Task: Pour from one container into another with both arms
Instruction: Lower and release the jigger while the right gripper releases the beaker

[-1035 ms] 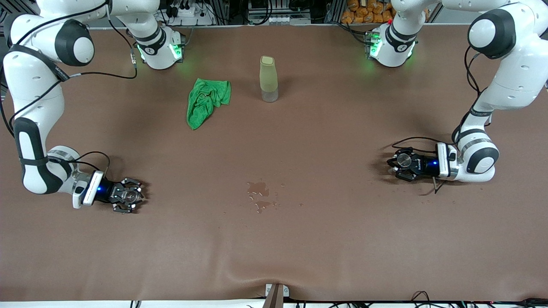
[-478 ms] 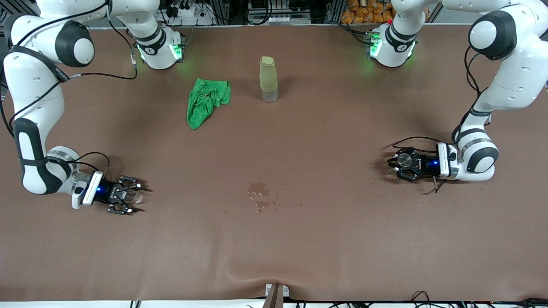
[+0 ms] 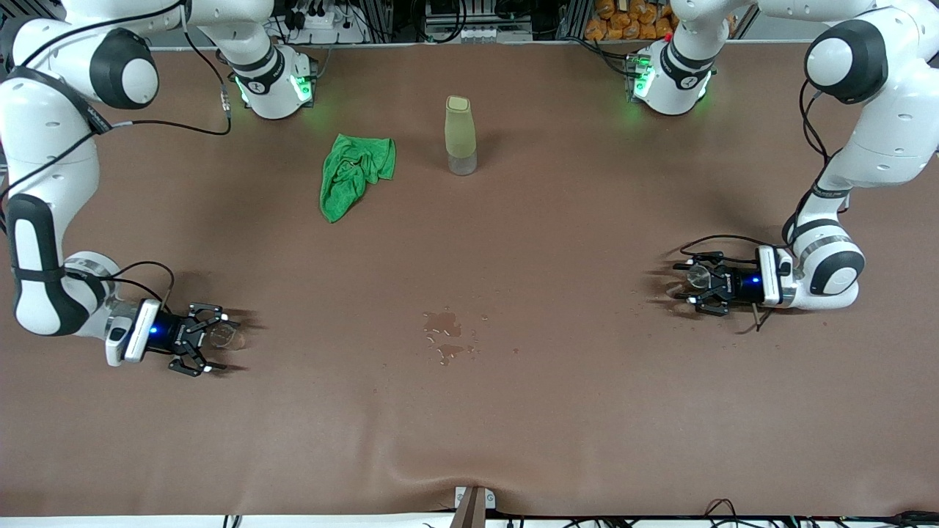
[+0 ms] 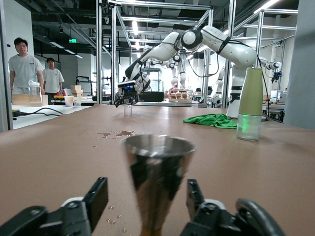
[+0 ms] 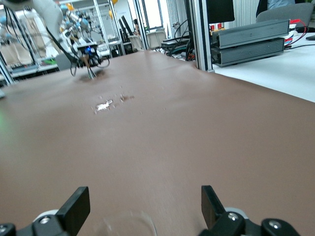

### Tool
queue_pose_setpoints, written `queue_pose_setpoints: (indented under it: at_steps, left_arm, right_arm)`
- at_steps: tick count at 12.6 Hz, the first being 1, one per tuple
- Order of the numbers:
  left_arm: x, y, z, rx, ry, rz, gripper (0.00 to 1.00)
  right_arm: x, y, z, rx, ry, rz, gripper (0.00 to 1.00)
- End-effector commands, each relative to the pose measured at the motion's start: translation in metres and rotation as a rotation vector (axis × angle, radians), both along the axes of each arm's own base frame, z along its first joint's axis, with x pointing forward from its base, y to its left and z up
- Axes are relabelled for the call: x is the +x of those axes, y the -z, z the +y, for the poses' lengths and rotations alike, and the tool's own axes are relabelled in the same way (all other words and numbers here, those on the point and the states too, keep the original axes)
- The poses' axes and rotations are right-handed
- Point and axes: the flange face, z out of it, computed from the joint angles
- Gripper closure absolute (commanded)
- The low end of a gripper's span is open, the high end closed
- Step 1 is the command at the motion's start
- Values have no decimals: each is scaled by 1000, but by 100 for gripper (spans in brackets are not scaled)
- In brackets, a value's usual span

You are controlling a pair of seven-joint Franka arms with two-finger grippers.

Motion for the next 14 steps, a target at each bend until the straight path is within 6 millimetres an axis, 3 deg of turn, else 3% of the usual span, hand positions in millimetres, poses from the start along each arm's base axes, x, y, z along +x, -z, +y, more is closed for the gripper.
queue_pose_setpoints:
  at_steps: [1,5,7,10,12,13,14]
  left_arm:
    - [-1,-4,21,48,25,47,0]
    - [7,-33,107,232,50,181,0]
    - [18,-63,141,324,22,264,0]
    - [47,-147,159,457,-66,429,0]
    - [61,-177,156,498,-130,596,0]
    - [71,-204,151,534,-167,658,0]
    - [80,-224,137,588,-188,721,0]
  right_arm:
    - [3,-32,3,-15,-18,63,0]
    - [9,-60,7,-40,-16,127,0]
    - [17,-91,17,-73,-18,179,0]
    - [25,-153,33,-139,-7,251,0]
    - [23,-201,40,-206,14,313,0]
    - [23,-227,42,-266,41,340,0]
    - [19,-249,39,-336,69,359,0]
